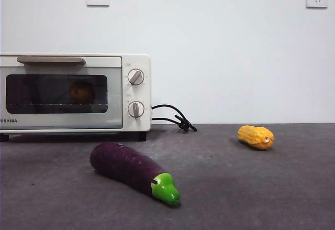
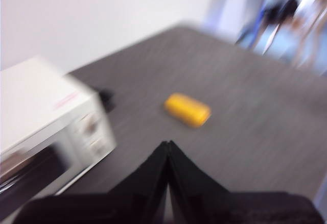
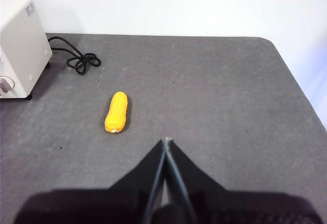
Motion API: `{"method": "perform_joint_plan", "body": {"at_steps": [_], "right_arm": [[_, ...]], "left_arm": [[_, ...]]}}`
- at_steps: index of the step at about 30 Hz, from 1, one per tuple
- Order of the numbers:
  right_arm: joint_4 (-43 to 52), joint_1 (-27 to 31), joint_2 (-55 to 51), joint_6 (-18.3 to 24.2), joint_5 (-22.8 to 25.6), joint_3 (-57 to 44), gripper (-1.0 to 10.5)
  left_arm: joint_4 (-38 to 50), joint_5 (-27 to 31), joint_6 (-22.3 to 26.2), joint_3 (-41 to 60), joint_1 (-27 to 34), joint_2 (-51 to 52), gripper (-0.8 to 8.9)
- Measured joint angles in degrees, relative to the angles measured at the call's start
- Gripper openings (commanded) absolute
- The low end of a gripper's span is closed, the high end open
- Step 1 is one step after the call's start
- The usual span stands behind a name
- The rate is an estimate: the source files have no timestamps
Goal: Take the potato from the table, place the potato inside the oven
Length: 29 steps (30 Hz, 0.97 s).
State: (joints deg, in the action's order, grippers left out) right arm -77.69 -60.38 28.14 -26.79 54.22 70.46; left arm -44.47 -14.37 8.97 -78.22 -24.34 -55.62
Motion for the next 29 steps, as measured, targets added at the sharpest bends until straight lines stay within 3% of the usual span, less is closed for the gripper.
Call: {"method": "perform_joint_plan", "body": {"at_steps": [3, 8, 13, 16, 19, 25, 29], "right_arm": [[0.0, 0.0, 0.0, 0.0, -0.02, 0.0, 0.0], [0.0, 0.0, 0.0, 0.0, -0.02, 0.0, 0.0], [0.0, 0.0, 0.0, -0.02, 0.0, 0.0, 0.0], [0.0, 0.0, 0.0, 0.0, 0.0, 0.0, 0.0], [0.0, 0.0, 0.0, -0.02, 0.0, 0.0, 0.0], [0.0, 0.0, 0.0, -0.02, 0.0, 0.0, 0.0], [0.0, 0.0, 0.0, -0.02, 0.0, 0.0, 0.0]], "left_arm": [[-2.58, 0.35, 8.11, 0.79, 3.39, -0.04, -0.04], [2.45, 0.39, 12.31, 9.42, 10.75, 5.07, -0.04], [21.18, 1.22, 12.85, 27.8, 19.47, 16.55, -0.04], [33.81, 2.34, 11.15, 40.35, 21.57, 23.54, -0.04], [42.56, 7.89, 7.74, 51.58, 21.97, 30.27, -0.04], [44.0, 21.09, -0.04, 66.51, 22.05, 42.07, -0.04], [43.87, 22.34, -4.31, 71.34, 22.08, 47.98, -0.04]]}}
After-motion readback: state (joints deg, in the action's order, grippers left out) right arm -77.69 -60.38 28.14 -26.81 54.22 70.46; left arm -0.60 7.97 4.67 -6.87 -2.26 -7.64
